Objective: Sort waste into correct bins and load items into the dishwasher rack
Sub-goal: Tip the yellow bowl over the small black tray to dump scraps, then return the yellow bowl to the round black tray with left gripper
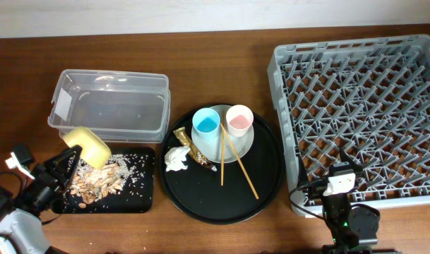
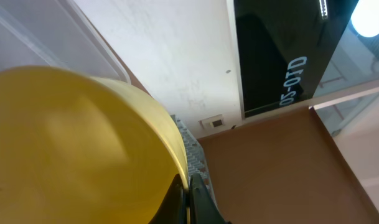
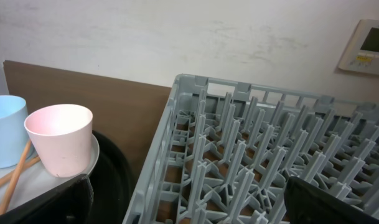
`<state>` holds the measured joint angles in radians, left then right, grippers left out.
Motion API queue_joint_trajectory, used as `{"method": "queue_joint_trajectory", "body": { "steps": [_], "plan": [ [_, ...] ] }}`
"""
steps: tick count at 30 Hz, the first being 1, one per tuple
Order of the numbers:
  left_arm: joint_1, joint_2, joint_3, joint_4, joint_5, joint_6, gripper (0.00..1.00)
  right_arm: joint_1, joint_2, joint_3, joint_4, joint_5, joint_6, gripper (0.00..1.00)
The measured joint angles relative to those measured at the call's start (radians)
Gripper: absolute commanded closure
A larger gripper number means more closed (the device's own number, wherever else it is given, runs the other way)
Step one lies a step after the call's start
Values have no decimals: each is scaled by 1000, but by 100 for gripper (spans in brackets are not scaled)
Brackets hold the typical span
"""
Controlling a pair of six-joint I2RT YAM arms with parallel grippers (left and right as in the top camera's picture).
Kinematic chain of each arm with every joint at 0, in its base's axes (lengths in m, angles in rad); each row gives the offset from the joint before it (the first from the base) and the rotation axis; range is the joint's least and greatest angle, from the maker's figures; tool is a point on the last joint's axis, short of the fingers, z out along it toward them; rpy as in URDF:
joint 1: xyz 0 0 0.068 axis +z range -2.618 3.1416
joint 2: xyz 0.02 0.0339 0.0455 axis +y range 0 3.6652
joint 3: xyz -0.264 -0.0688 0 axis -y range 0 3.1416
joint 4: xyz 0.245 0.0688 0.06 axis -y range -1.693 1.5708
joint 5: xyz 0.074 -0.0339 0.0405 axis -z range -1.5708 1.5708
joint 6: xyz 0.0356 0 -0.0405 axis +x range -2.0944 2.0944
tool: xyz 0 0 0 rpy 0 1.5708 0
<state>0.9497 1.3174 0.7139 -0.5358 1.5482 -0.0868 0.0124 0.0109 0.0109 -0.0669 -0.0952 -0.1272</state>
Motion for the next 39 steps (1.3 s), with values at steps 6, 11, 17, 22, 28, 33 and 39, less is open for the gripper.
{"method": "queue_joint_trajectory", "body": {
  "steps": [6,11,17,22,28,33,39],
  "plan": [
    [0,0,-3,45,-13,-72,100,0,0,0,0,0,0,1],
    [-84,-29,-3,9,-61,-82,100,0,0,0,0,0,0,2],
    [-536,-296,64,0,-415,-232,100,0,0,0,0,0,0,1],
    [-1079,-417,83,-131,-923,-311,100,0,1,0,0,0,0,1],
    [-1715,-204,84,-171,-1347,-423,100,0,1,0,0,0,0,2],
    [-1824,8,84,-155,-1495,-461,95,0,1,0,0,0,0,1],
    [-1826,58,92,-160,-1511,-484,57,0,1,0,0,0,1,1]
  ]
}}
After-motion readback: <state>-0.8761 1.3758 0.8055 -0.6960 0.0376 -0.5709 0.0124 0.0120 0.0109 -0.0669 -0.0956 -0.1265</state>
